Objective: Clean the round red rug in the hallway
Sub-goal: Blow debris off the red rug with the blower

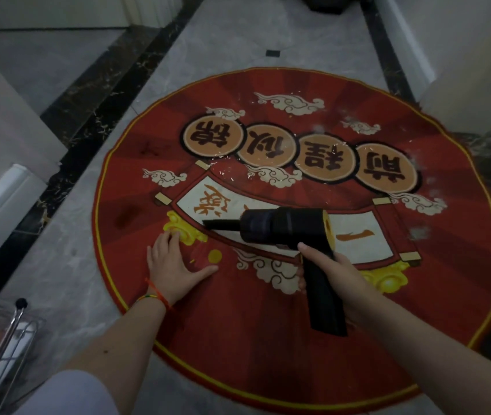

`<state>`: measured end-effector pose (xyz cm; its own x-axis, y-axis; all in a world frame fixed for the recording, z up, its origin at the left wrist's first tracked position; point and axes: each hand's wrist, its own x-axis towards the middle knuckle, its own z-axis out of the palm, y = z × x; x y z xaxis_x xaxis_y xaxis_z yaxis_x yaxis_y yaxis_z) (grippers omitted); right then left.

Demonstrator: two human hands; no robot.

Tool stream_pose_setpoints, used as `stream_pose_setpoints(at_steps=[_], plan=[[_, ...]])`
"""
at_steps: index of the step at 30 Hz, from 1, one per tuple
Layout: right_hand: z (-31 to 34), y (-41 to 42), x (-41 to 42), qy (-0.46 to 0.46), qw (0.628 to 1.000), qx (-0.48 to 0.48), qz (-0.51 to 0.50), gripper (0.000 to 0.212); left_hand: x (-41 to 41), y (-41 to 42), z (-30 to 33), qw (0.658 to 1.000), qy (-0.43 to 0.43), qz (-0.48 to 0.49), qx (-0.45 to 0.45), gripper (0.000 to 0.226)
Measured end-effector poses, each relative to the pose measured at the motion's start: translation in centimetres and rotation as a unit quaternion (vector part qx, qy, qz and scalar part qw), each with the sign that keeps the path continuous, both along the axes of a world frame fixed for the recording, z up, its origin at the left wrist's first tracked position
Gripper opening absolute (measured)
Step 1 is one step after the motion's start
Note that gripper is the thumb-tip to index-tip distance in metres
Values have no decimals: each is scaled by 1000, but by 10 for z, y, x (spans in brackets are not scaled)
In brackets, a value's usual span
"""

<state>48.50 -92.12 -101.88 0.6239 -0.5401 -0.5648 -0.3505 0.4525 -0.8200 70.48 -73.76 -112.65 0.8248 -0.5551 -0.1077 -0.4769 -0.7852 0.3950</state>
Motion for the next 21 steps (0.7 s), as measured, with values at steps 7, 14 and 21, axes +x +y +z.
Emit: stream_pose_setpoints(at_steps=[7,14,21], plan=[[3,-6,17,-20,997,-32,-74,33,5,-41,8,999,5,-42,20,117],[2,-5,54,-37,990,-33,-132,25,22,-79,11,994,15,-99,51,116],[-2,-12,58,-27,989,-40,-139,28,39,-101,12,996,34,-65,59,110]])
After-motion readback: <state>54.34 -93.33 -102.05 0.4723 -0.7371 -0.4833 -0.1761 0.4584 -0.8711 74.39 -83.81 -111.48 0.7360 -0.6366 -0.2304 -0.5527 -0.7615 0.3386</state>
